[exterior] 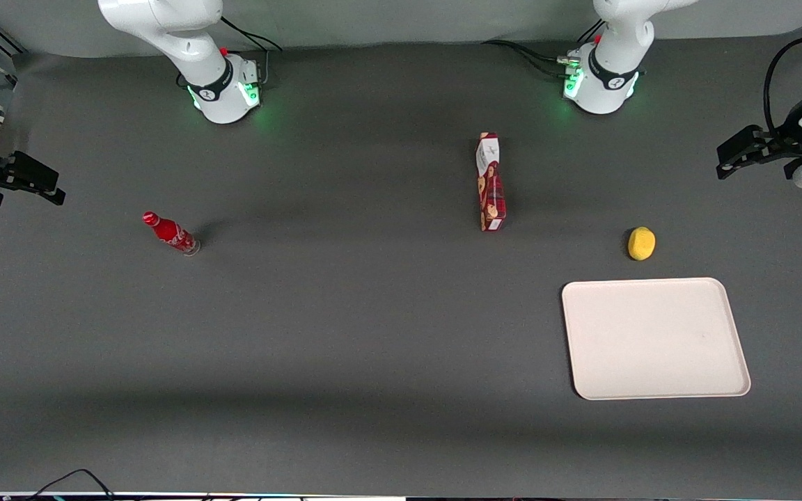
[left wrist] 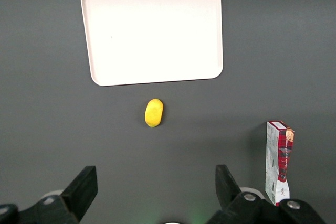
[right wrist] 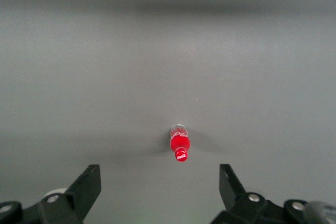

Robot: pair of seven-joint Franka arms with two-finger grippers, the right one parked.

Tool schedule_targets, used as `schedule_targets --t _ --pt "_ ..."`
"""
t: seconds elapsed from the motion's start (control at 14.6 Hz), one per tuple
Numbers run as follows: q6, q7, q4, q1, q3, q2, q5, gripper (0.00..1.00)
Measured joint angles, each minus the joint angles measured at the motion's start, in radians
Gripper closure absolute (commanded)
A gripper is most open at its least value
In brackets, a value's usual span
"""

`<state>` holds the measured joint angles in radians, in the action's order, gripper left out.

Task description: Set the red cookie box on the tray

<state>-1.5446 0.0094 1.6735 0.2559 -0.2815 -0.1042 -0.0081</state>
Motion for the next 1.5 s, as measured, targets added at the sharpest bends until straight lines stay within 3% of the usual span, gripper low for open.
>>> schedule_targets --t 0.34,0.68,0.89,1.16,1.5 --pt "0.0 0.005 0.006 0.0 -0.001 0.001 -0.006 0.0" --pt "0.007 0.006 0.059 -0.003 -0.033 0.006 -0.113 0.0" --pt "-0.034 -0.099 0.14 -0.007 -0.157 0.008 -0.127 0.0" --pt "-0.235 -0.323 0.327 -0.019 -0.365 0.011 -0.157 0.0" --pt "-0.497 -0.369 0.599 -0.022 -0.494 0.013 -0.24 0.0"
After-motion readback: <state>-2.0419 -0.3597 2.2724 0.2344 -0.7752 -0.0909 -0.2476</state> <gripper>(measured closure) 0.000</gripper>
